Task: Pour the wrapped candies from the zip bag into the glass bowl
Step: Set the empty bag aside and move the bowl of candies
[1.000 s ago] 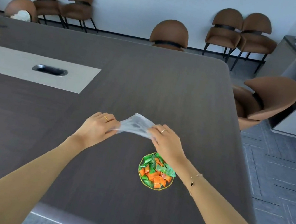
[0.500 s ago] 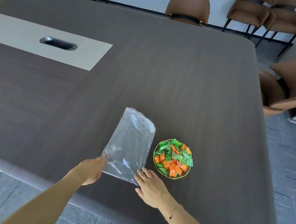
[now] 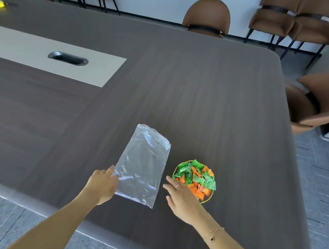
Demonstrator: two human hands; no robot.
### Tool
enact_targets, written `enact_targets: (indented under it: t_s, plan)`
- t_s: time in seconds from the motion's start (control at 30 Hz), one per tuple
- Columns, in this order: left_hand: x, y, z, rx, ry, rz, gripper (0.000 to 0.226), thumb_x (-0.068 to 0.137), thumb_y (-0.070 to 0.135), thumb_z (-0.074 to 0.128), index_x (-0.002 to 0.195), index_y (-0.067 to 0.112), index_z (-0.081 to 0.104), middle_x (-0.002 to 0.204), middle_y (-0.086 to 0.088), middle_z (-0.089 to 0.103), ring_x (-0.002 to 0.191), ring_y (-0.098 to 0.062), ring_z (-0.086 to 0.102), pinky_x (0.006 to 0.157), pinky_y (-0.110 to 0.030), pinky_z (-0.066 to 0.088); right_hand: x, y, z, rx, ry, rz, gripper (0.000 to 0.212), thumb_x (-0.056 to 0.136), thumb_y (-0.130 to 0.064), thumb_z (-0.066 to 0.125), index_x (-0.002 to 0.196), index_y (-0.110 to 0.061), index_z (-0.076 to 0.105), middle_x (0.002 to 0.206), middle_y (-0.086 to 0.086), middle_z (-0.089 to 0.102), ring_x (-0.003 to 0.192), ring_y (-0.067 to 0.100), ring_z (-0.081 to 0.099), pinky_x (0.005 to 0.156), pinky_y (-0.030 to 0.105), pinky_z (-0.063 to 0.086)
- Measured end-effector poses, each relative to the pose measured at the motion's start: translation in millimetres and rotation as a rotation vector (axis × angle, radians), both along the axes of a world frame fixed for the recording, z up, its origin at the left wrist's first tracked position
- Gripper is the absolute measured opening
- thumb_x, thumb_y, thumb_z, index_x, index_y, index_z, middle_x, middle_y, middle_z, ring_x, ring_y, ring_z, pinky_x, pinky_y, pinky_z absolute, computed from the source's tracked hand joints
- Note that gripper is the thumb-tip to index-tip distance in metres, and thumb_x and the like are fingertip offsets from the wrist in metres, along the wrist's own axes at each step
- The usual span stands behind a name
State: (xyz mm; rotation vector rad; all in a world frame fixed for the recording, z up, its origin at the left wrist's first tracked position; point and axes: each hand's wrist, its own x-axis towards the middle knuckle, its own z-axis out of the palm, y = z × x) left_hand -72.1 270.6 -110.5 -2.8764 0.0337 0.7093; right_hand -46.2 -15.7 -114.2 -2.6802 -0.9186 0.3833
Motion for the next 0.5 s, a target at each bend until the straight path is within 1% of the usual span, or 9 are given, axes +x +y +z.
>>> enact_targets:
  t_s: [0.07,0.1,0.17,0.23,0.27,0.33,0.4,0.43,0.5]
  plan:
    - [13.0,-9.4,13.3,-0.002,-0.063,0.051,0.041,0.097,0.024,0.039,0.136,0.017,0.044,0.152,-0.012,0.034,0.125,-0.029,0.049,0.103,-0.039,0.039,16.2,-21.0,10.8,0.006,-0.034,-0.117,0.039,0.098,-0.021,0.041,0.136,-0.012,0.048,0.152,0.005,0.036,0.140,0.024,0.034,0.116,0.037,0.029]
    - [21.1,-17.7,19.1,-0.040,-0.090,0.068,0.038,0.096,0.021,0.040,0.134,0.016,0.047,0.146,-0.010,0.040,0.122,-0.028,0.050,0.099,-0.039,0.041,23.2,-33.3,15.8,0.003,-0.042,-0.193,0.038,0.098,-0.021,0.041,0.134,-0.013,0.049,0.150,0.005,0.039,0.139,0.023,0.035,0.116,0.036,0.029]
    - [38.1,-38.9,27.9,-0.173,-0.124,0.089,0.034,0.095,0.017,0.042,0.128,0.015,0.049,0.130,-0.006,0.052,0.113,-0.028,0.056,0.088,-0.039,0.046,32.2,-59.6,21.8,0.010,-0.039,-0.365,0.036,0.097,-0.018,0.043,0.132,-0.012,0.052,0.145,0.005,0.046,0.135,0.023,0.040,0.111,0.036,0.034]
    - [53.2,-63.7,29.9,-0.338,-0.155,0.075,0.032,0.095,0.017,0.039,0.126,0.014,0.048,0.113,-0.005,0.057,0.100,-0.028,0.061,0.077,-0.036,0.046,34.2,-84.2,19.3,-0.006,-0.016,-0.502,0.035,0.096,-0.015,0.044,0.130,-0.011,0.054,0.141,0.006,0.050,0.131,0.024,0.043,0.108,0.036,0.037]
    - [58.9,-77.3,29.2,-0.424,-0.160,0.053,0.034,0.096,0.018,0.038,0.129,0.015,0.045,0.111,-0.004,0.057,0.096,-0.028,0.062,0.077,-0.036,0.047,33.7,-93.2,16.3,-0.009,0.013,-0.563,0.035,0.096,-0.014,0.044,0.129,-0.010,0.054,0.139,0.007,0.051,0.129,0.024,0.044,0.107,0.035,0.038]
    - [69.0,-104.6,23.3,-0.554,-0.147,-0.001,0.041,0.098,0.021,0.039,0.139,0.017,0.038,0.121,-0.008,0.057,0.103,-0.030,0.062,0.089,-0.041,0.049,31.0,-104.6,6.6,0.059,0.126,-0.706,0.034,0.096,-0.012,0.045,0.128,-0.008,0.055,0.135,0.010,0.053,0.126,0.025,0.047,0.104,0.033,0.040]
    - [77.5,-128.4,13.7,-0.602,-0.120,-0.009,0.044,0.100,0.024,0.039,0.143,0.017,0.036,0.129,-0.012,0.056,0.113,-0.032,0.059,0.097,-0.045,0.048,28.0,-108.5,-1.9,0.183,0.275,-0.864,0.034,0.095,-0.010,0.046,0.128,-0.006,0.053,0.133,0.014,0.053,0.121,0.026,0.052,0.099,0.032,0.042]
    - [81.1,-137.8,6.2,-0.608,-0.108,0.012,0.043,0.100,0.024,0.038,0.142,0.016,0.036,0.129,-0.014,0.057,0.115,-0.032,0.058,0.098,-0.046,0.047,26.0,-108.6,-4.7,0.225,0.333,-0.914,0.035,0.095,-0.010,0.046,0.129,-0.006,0.051,0.132,0.015,0.053,0.119,0.026,0.054,0.096,0.030,0.044]
    - [85.2,-150.7,-7.5,-0.594,-0.089,0.082,0.042,0.101,0.022,0.036,0.141,0.013,0.035,0.126,-0.017,0.060,0.114,-0.033,0.059,0.097,-0.046,0.048,22.5,-107.2,-11.5,0.268,0.432,-0.954,0.036,0.096,-0.013,0.044,0.131,-0.006,0.048,0.131,0.013,0.055,0.116,0.025,0.057,0.090,0.028,0.045]
